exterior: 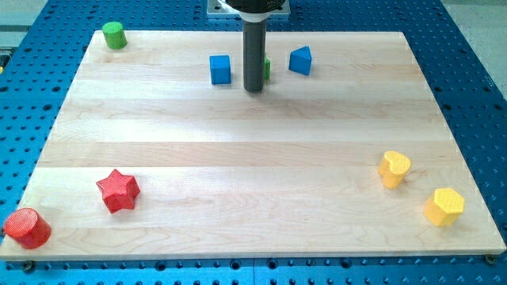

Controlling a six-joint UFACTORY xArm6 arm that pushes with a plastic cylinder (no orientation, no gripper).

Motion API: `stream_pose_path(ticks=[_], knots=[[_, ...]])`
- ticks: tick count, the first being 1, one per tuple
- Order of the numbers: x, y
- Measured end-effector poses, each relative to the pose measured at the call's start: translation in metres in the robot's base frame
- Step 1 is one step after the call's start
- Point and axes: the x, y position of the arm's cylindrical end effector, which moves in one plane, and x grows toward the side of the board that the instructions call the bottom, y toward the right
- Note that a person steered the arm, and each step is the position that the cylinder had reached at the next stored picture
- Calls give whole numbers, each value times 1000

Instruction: Place the green circle below the green star

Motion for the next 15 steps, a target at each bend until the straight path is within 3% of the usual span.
stream_pose_path(ticks=[1,2,4,6,8,9,10,11,12,14,15], knots=[[11,-3],[44,-97],[9,-309],[-24,-309],[-133,-306],[-147,-281],[-130,-218],[-84,-179],[-111,-188],[-15,-142],[-1,-130]])
